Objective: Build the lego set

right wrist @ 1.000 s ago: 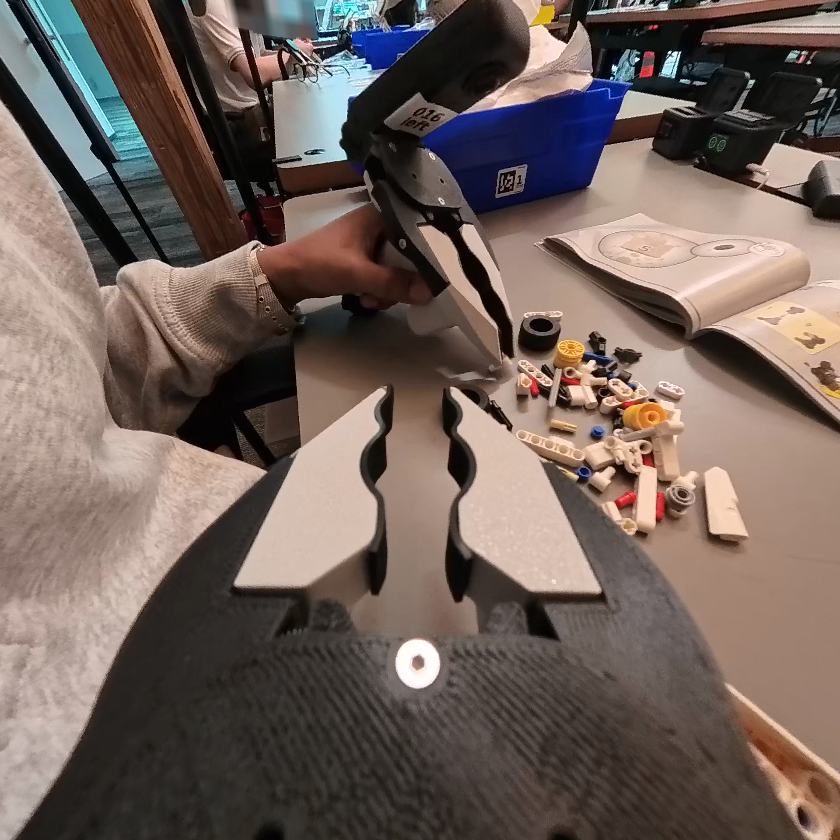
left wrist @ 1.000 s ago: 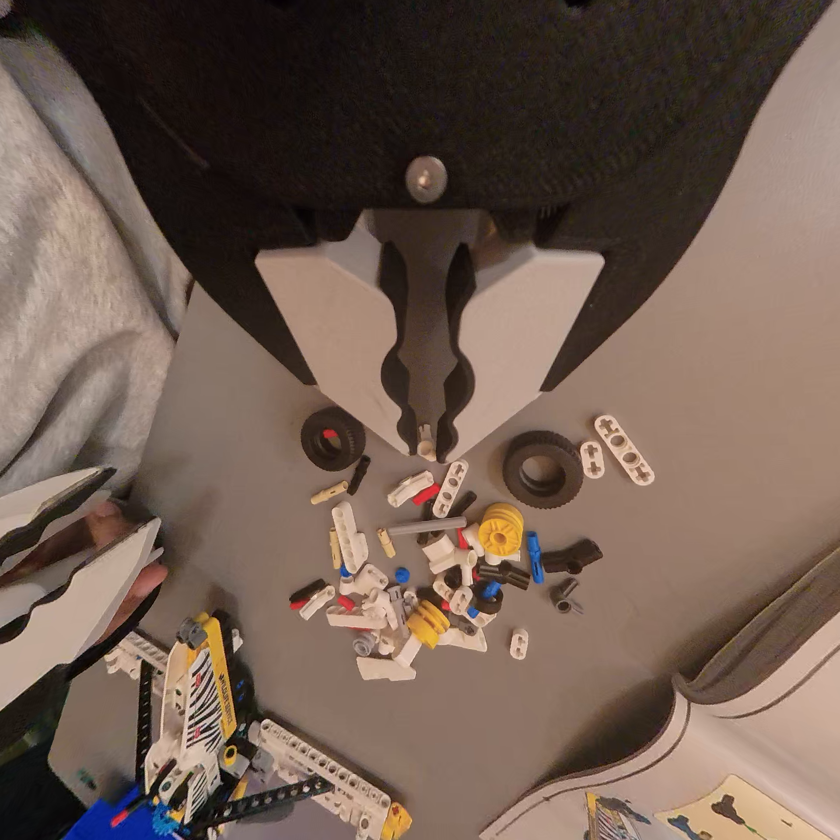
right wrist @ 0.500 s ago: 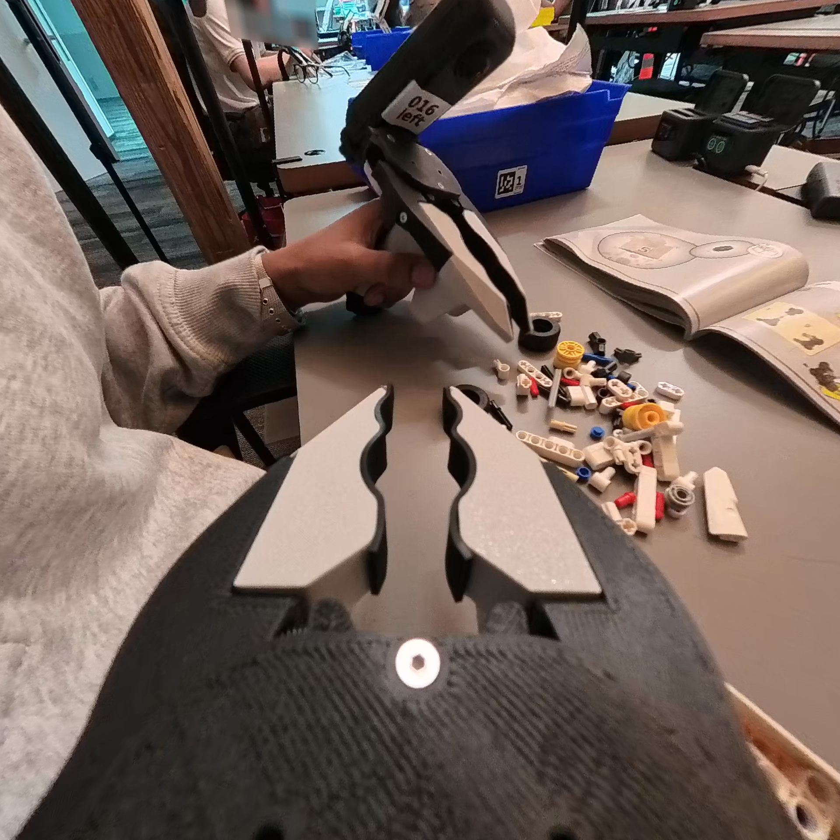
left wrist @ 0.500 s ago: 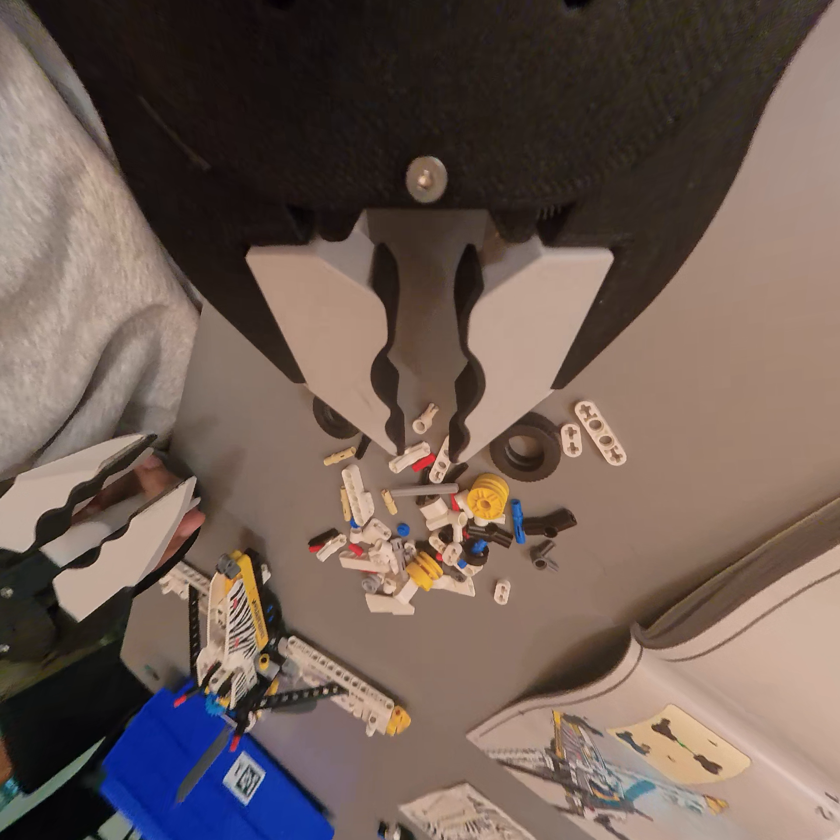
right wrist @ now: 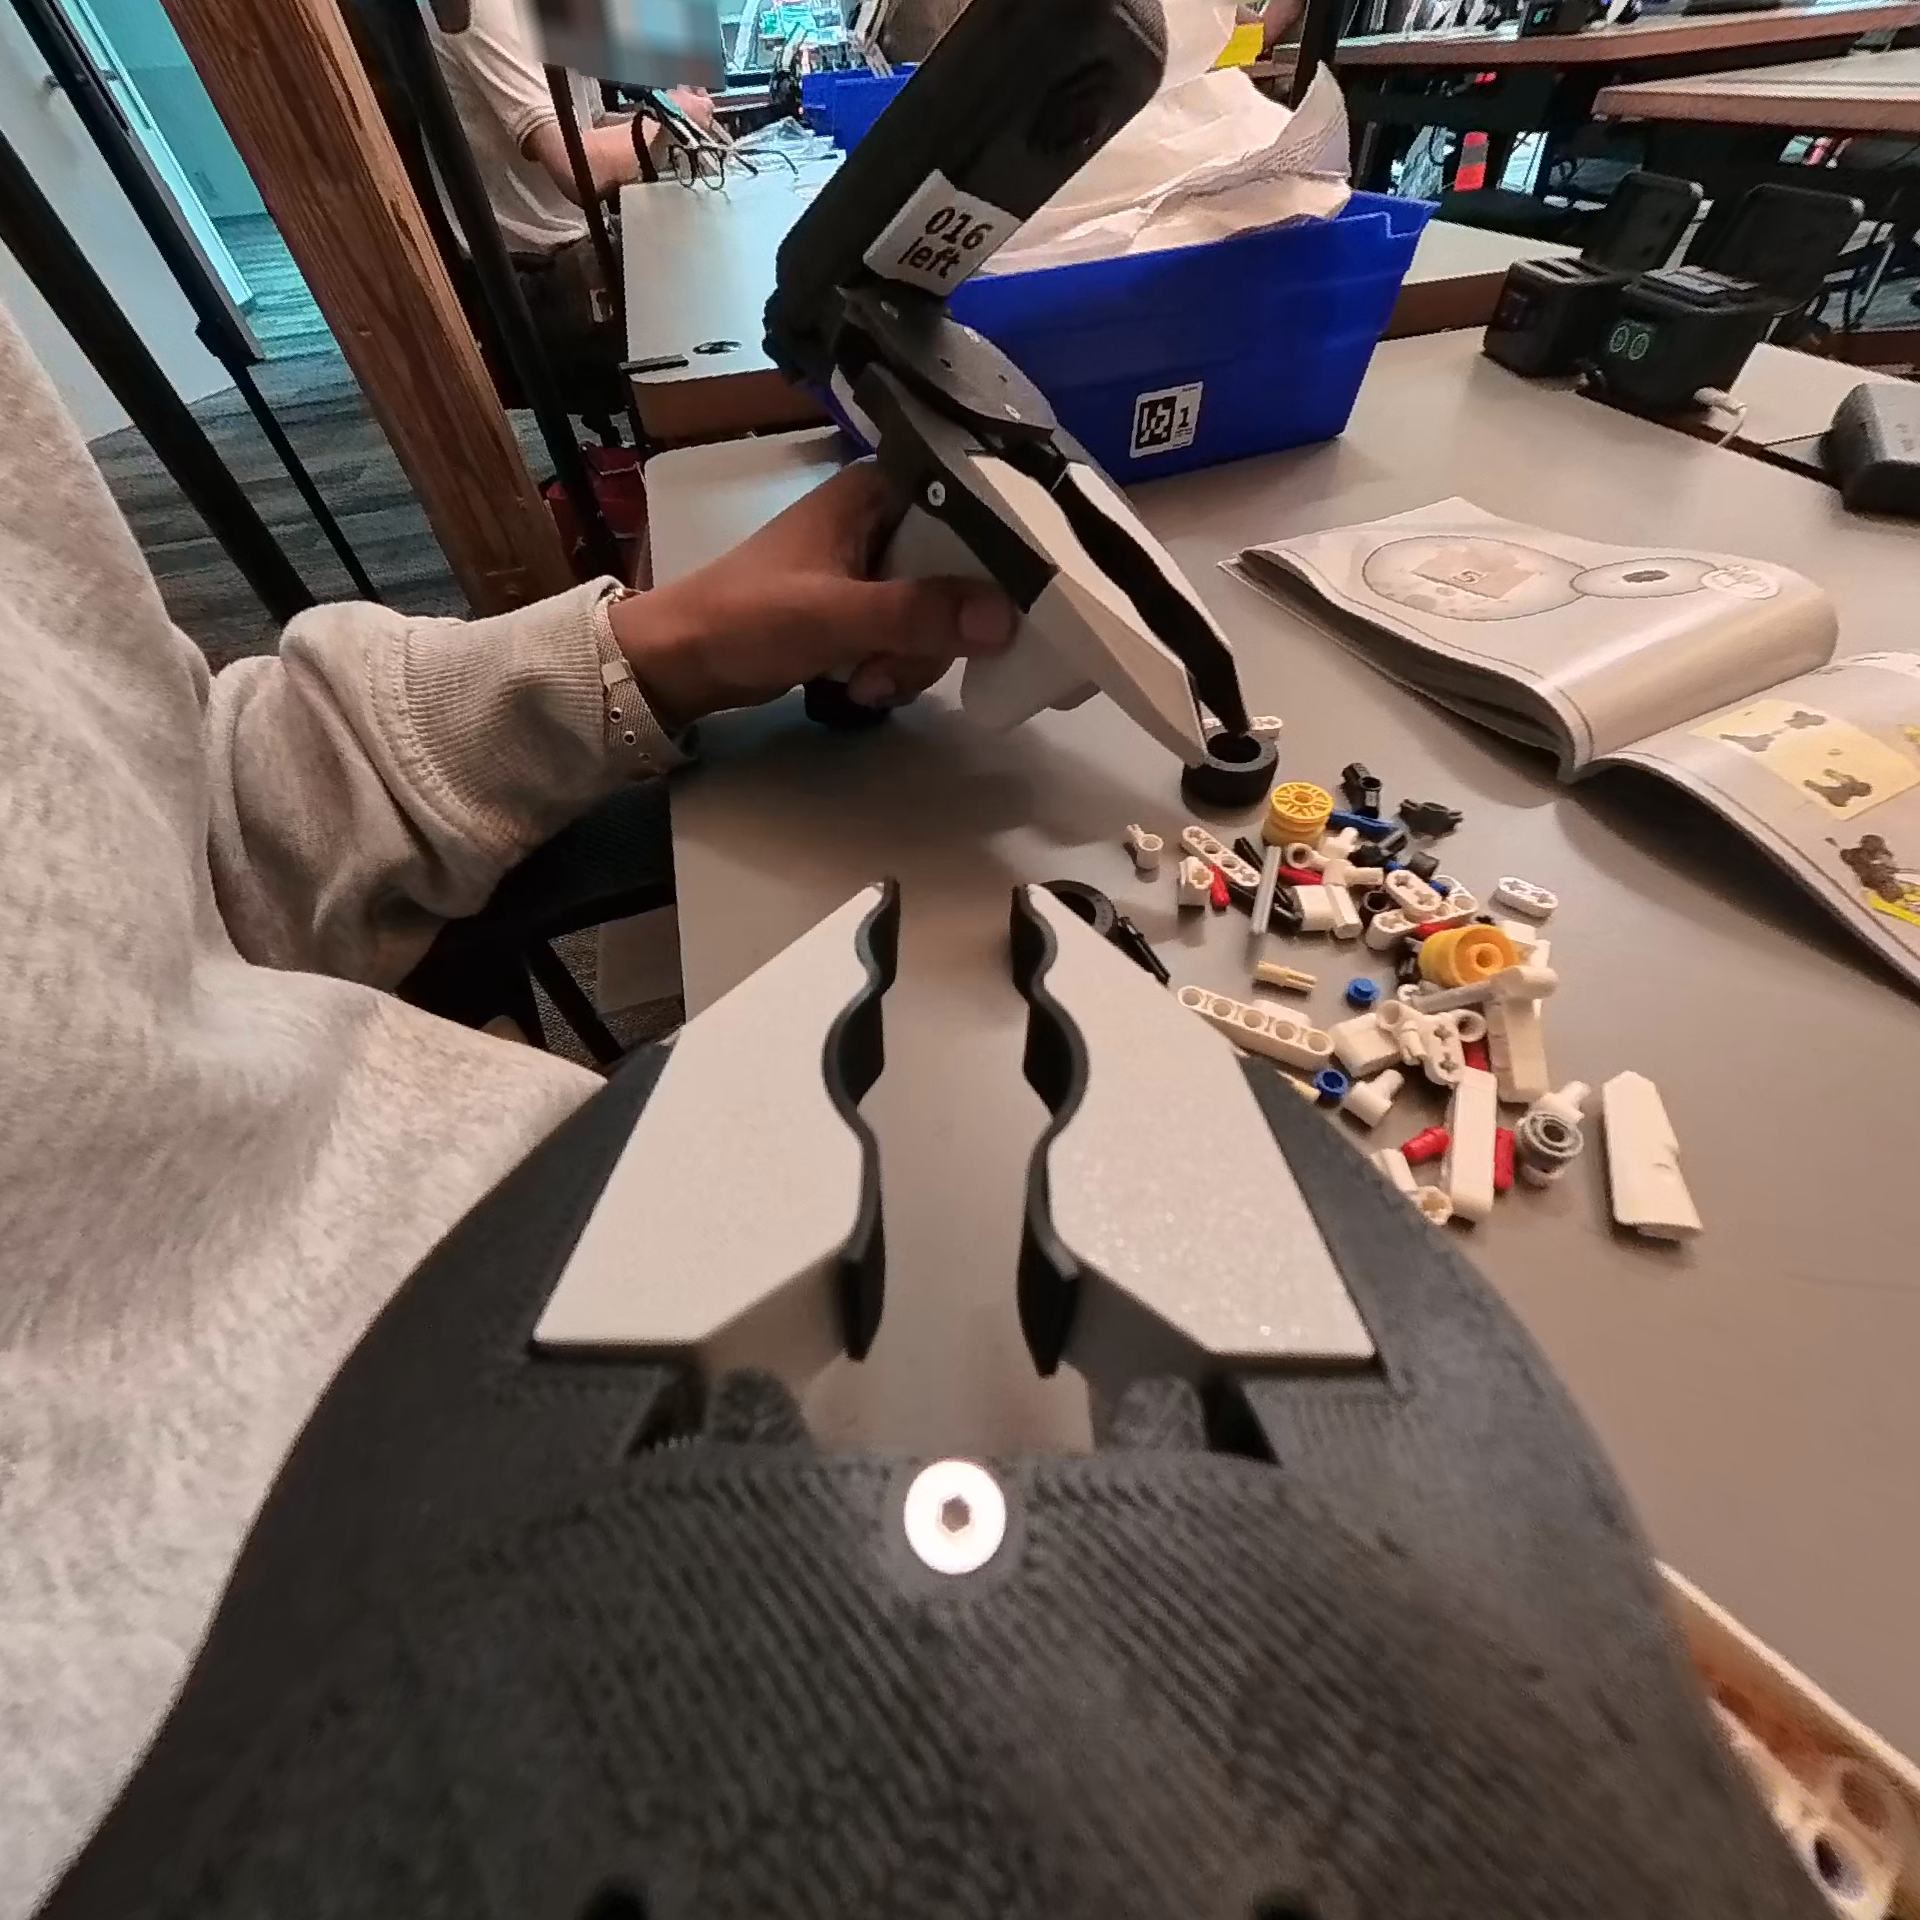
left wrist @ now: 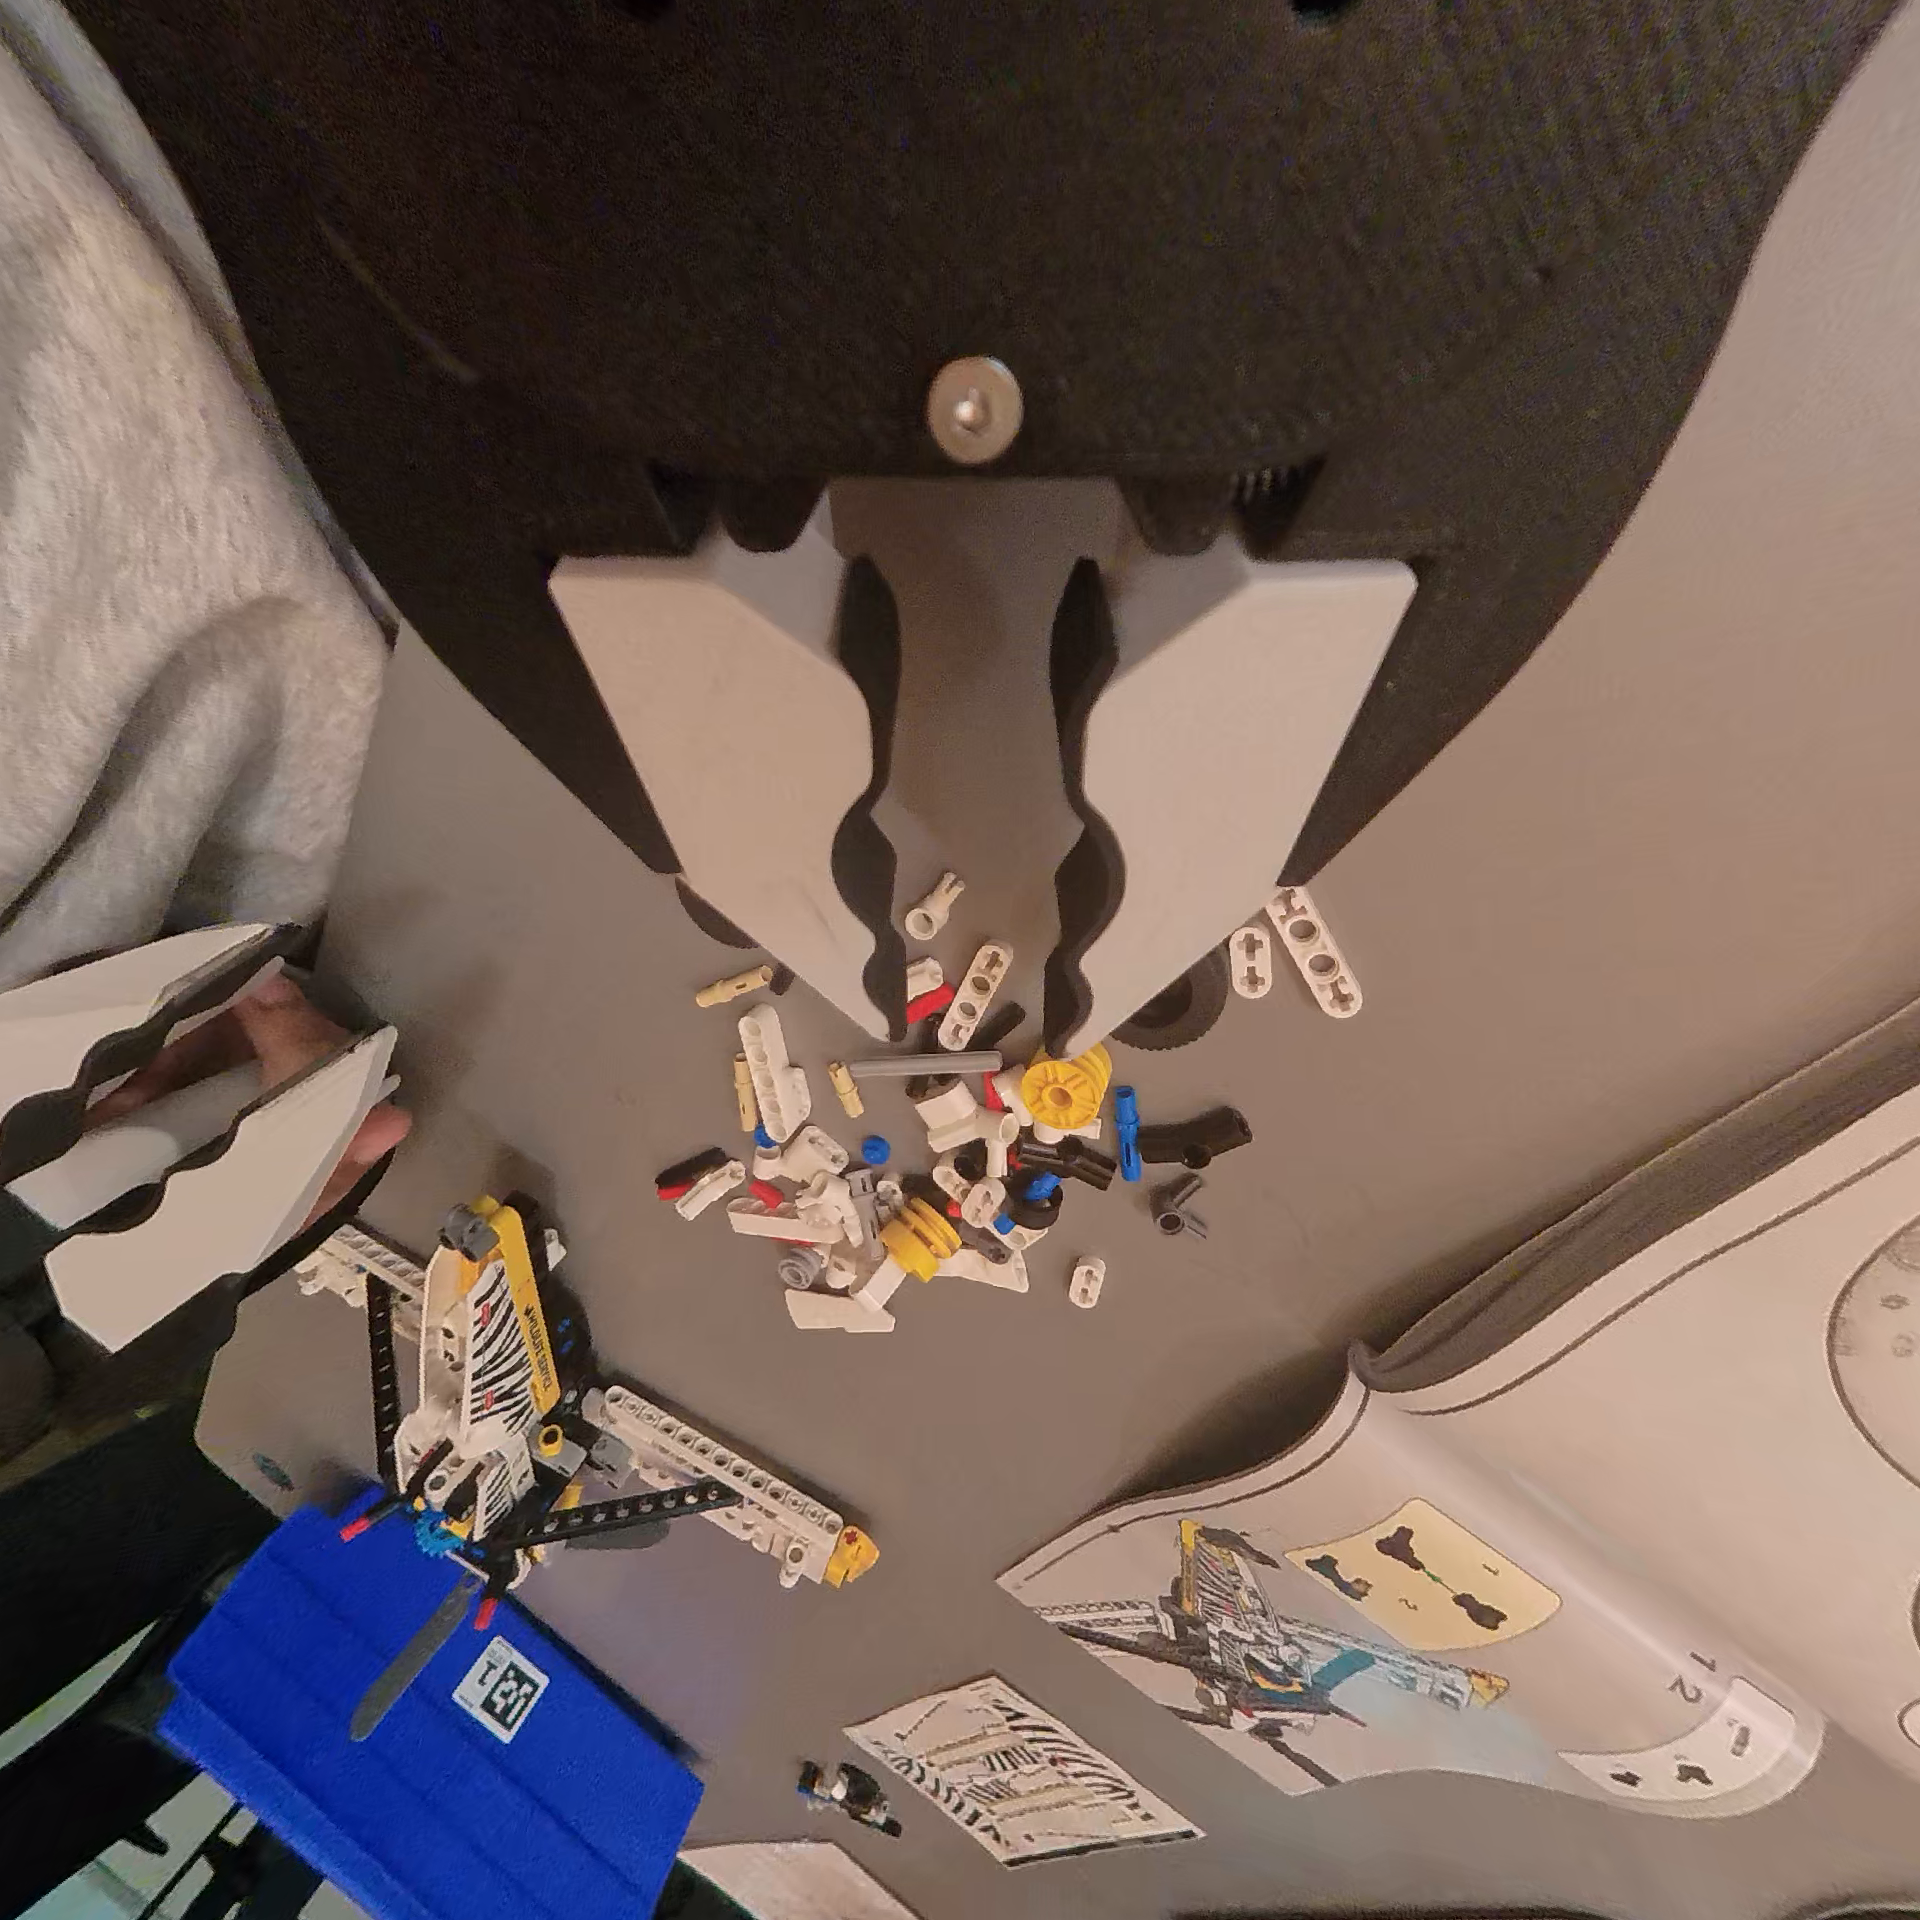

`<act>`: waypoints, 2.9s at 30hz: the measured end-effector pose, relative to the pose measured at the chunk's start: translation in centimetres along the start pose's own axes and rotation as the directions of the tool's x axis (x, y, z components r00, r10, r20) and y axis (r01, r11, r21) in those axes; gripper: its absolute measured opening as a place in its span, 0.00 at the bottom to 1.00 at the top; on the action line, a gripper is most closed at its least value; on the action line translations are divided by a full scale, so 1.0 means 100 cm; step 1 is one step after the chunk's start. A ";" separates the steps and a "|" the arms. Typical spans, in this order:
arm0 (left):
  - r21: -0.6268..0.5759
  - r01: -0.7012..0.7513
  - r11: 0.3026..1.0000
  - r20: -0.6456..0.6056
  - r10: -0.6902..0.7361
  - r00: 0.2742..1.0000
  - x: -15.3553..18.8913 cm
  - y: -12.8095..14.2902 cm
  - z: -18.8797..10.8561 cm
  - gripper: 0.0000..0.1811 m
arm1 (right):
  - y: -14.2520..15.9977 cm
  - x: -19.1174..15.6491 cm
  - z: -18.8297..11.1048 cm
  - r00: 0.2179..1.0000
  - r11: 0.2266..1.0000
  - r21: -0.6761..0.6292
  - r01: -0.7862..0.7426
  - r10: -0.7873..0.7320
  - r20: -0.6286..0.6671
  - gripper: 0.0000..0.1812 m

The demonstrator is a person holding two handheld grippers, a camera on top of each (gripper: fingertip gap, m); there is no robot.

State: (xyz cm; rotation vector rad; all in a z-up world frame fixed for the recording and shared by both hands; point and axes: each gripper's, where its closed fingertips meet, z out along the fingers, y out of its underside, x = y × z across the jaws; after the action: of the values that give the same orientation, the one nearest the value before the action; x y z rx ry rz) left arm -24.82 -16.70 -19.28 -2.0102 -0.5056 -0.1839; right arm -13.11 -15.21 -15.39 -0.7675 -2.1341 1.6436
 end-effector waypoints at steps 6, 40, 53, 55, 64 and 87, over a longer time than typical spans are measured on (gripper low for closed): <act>-0.016 -0.022 1.000 0.025 0.023 0.999 -0.001 0.002 0.002 0.13 | 0.000 0.000 0.000 1.000 1.000 0.004 0.007 -0.007 -0.004 0.11; -0.025 -0.020 0.999 0.026 0.020 0.999 -0.001 0.002 0.004 0.14 | -0.007 0.005 0.020 0.996 0.999 0.009 -0.047 0.046 0.070 0.11; 0.015 0.012 1.000 0.015 -0.012 1.000 -0.003 -0.003 0.000 0.15 | -0.052 0.024 0.034 0.929 0.929 0.179 -0.323 0.275 0.249 0.14; 0.021 0.026 0.999 0.008 -0.026 1.000 -0.004 -0.004 0.000 0.16 | -0.055 0.032 0.039 0.930 0.923 0.198 -0.329 0.281 0.237 0.14; 0.022 0.064 0.998 -0.019 -0.063 0.998 -0.005 -0.004 0.000 0.17 | -0.044 0.015 0.056 0.951 0.967 0.144 -0.212 0.170 0.257 0.13; 0.048 0.086 0.995 -0.030 -0.084 0.996 -0.006 -0.006 -0.004 0.18 | -0.044 0.015 0.055 0.929 0.957 0.134 -0.258 0.207 0.308 0.17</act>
State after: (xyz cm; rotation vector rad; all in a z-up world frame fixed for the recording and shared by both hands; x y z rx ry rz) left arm -25.60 -16.91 -18.79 -1.9368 -0.5730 -0.2489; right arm -18.40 -19.40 -12.72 -0.7926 -2.1143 2.1547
